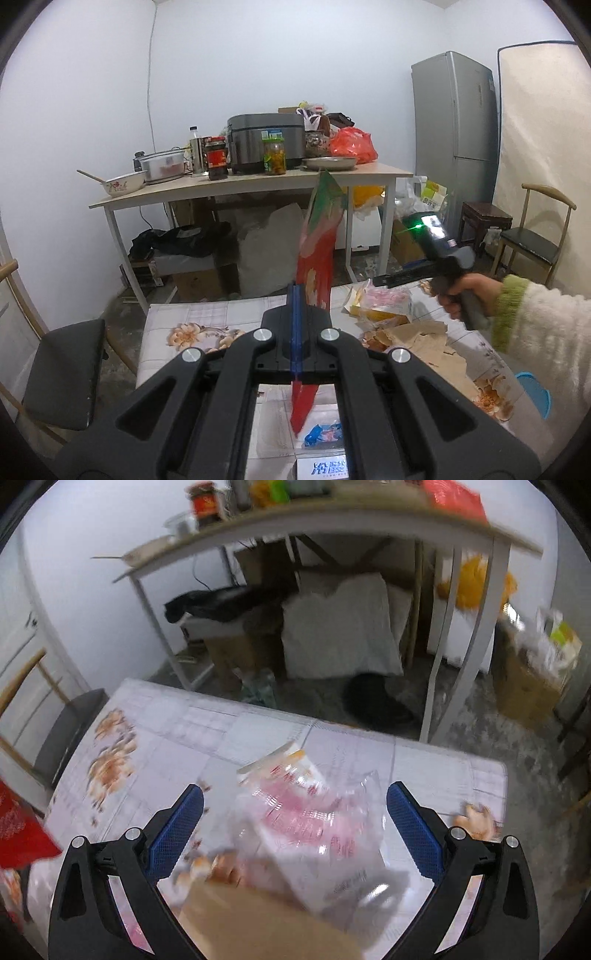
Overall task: Collect trash
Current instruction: 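Lift the red snack bag with the left tool while the right tool grasps the clear plastic cake bag, then lift the clear plastic bag with the right tool while the left tool carries the red bag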
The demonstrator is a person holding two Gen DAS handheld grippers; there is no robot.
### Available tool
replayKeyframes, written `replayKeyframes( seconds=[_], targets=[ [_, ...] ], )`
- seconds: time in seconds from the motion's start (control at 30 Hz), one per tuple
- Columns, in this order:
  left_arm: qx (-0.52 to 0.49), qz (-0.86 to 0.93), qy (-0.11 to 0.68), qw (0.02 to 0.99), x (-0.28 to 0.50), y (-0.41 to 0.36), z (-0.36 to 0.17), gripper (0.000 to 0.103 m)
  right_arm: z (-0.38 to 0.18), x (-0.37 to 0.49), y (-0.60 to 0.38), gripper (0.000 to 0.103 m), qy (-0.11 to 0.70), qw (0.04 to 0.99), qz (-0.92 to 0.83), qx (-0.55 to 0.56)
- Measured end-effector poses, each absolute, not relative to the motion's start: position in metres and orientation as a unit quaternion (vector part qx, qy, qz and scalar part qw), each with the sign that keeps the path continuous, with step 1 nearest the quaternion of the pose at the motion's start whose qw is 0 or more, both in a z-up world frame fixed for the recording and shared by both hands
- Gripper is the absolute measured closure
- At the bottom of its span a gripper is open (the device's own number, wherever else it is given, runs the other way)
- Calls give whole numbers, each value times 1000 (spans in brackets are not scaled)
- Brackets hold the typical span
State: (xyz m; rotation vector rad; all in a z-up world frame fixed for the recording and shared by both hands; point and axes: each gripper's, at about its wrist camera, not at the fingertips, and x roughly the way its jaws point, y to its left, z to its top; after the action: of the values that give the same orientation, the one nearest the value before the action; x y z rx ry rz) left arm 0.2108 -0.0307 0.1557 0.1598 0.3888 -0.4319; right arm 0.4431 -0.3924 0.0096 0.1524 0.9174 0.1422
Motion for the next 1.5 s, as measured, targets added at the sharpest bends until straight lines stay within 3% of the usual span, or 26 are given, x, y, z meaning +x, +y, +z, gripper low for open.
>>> replayKeyframes(
  seconds=[0.07, 0.17, 0.47, 0.6, 0.7, 0.9, 0.97, 1.0, 1.03, 1.33, 1.5],
  targets=[
    [81, -214, 195, 954, 216, -35, 151, 103, -7, 453, -397, 7, 460, 882, 63, 82],
    [80, -218, 201, 952, 220, -41, 145, 103, -21, 453, -402, 19, 466, 878, 61, 93],
    [78, -221, 204, 951, 221, -49, 142, 103, -23, 435, -398, 66, 462, 886, 37, 29],
    [75, -217, 199, 953, 216, -45, 146, 103, -19, 429, -397, 95, 466, 885, 18, 0],
    [76, -215, 195, 954, 212, -42, 149, 103, -13, 423, -401, 98, 462, 887, 20, 11],
    [78, -214, 188, 956, 208, -38, 153, 103, 4, 409, -395, 97, 453, 889, 61, 24],
    [78, -213, 188, 956, 208, -37, 152, 103, 8, 409, -391, 80, 452, 889, 76, 17],
    [77, -213, 188, 956, 209, -37, 152, 103, 10, 410, -387, 54, 445, 892, 76, 5],
    [76, -213, 188, 956, 210, -37, 152, 103, 11, 410, -382, 36, 435, 897, 75, -8],
    [70, -206, 201, 955, 222, -34, 145, 103, -9, 455, -353, 14, 447, 889, 83, -56],
    [69, -203, 202, 955, 225, -33, 142, 103, -17, 466, -349, 13, 455, 886, 76, -53]
  ],
)
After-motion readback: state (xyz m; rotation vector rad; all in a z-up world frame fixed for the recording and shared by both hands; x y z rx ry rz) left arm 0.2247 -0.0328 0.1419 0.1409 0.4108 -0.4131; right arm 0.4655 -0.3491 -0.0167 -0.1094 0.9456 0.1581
